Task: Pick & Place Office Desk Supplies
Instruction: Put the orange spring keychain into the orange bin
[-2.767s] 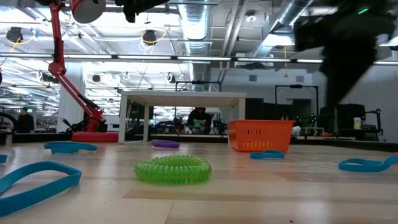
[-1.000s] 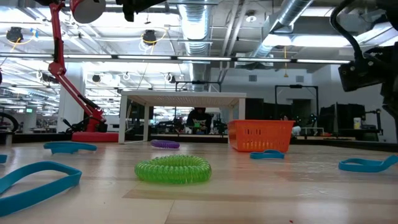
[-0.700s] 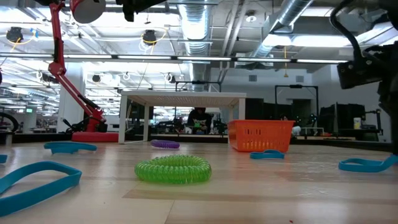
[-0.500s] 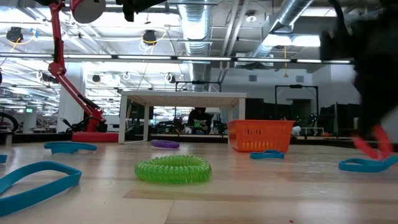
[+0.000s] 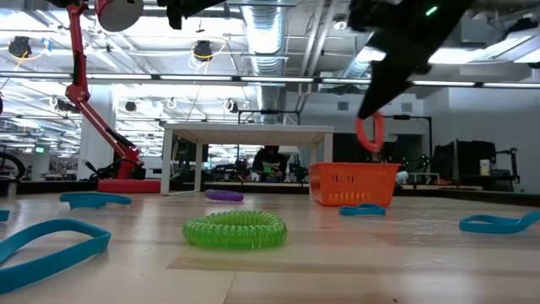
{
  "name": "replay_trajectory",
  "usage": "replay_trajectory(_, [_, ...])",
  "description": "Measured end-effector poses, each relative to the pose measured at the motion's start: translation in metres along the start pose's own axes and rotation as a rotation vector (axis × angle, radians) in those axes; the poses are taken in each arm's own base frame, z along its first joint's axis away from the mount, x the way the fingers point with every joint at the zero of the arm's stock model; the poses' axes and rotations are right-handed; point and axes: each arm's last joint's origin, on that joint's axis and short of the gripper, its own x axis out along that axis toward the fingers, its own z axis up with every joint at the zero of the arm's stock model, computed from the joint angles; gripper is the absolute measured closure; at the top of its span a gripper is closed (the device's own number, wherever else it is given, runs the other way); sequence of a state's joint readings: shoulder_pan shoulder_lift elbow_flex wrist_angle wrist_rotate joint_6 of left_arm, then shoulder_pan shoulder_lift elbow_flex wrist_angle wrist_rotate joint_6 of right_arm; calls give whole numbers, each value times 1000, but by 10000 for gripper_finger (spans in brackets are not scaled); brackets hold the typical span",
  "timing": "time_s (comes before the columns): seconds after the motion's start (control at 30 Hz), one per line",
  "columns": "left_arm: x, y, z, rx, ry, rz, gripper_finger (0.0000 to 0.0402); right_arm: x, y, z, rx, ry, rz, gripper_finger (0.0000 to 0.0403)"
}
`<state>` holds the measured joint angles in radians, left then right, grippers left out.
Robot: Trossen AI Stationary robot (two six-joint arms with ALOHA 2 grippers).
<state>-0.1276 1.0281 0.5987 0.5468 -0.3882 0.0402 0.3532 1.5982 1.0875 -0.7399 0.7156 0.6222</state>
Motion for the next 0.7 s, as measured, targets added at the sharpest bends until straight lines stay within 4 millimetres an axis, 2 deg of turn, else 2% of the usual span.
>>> replay_trajectory(0.13, [0, 0, 0, 1, 0, 0, 220, 27, -21, 14, 20, -6, -36, 398])
replay_trajectory(0.23, [0, -1, 0, 2, 1, -21, 220, 41, -36, 24, 36, -1, -41, 398])
replay_trajectory(0.4, [0, -1, 0, 4, -1, -46, 220, 61, -56, 25, 79, 114, 7, 394])
replay_trajectory(0.5, [0, -1, -1, 6, 4, -46, 220, 68, -59, 25, 59, 139, 3, 365])
replay_trajectory(0.7, [0, -1, -1, 6, 5, -46, 220, 66, -55, 27, 41, 116, 28, 282])
